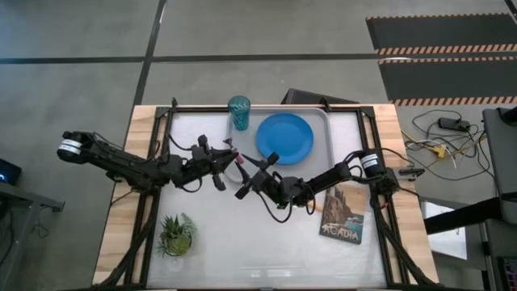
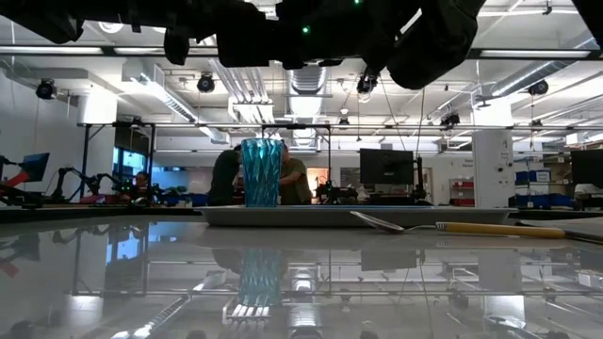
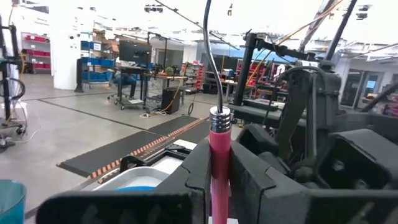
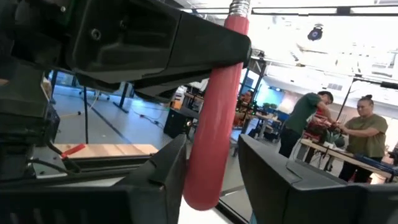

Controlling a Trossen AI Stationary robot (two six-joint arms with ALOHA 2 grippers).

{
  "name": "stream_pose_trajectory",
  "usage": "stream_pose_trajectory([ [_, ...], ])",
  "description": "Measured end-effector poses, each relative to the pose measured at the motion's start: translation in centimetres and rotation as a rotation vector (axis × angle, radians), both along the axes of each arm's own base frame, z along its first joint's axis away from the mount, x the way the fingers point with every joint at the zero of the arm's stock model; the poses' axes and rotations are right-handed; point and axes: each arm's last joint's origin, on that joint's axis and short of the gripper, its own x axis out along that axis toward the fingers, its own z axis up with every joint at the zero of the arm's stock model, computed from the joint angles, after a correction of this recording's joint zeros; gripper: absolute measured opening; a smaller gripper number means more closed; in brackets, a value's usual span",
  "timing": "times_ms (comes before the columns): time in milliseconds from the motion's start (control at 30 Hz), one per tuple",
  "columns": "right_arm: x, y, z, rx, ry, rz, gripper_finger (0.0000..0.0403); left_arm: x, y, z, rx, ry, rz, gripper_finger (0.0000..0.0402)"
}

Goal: Pick and place plate/cup/fork/spoon on tray
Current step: Put the pink fork on the gray serving tray to the left of the blue plate

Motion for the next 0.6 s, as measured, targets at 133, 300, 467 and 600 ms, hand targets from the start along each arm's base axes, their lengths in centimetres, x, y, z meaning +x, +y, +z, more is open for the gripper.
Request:
stream_pose_trajectory([
  [133, 0.07, -0.11, 0.05, 0.001, -0.004, 0.007, 0.0115, 0.0, -0.01, 0.0, 0.001, 0.0, -0.003, 0.002],
  [300, 0.1, -0.1, -0.02, 0.007, -0.002, 0.012, 0.0087, 0.01, -0.01, -0.04, 0.003, 0.005, -0.004, 0.002],
  [467, 0.07, -0.08, 0.01, 0.022, -0.011, 0.006, 0.0052, 0.0, -0.01, -0.04, 0.014, 0.01, -0.001, 0.002],
  [600, 0.06, -0.03, 0.08, 0.037, -0.016, 0.013, 0.005, 0.0, -0.02, -0.04, 0.014, 0.01, -0.002, 0.002],
])
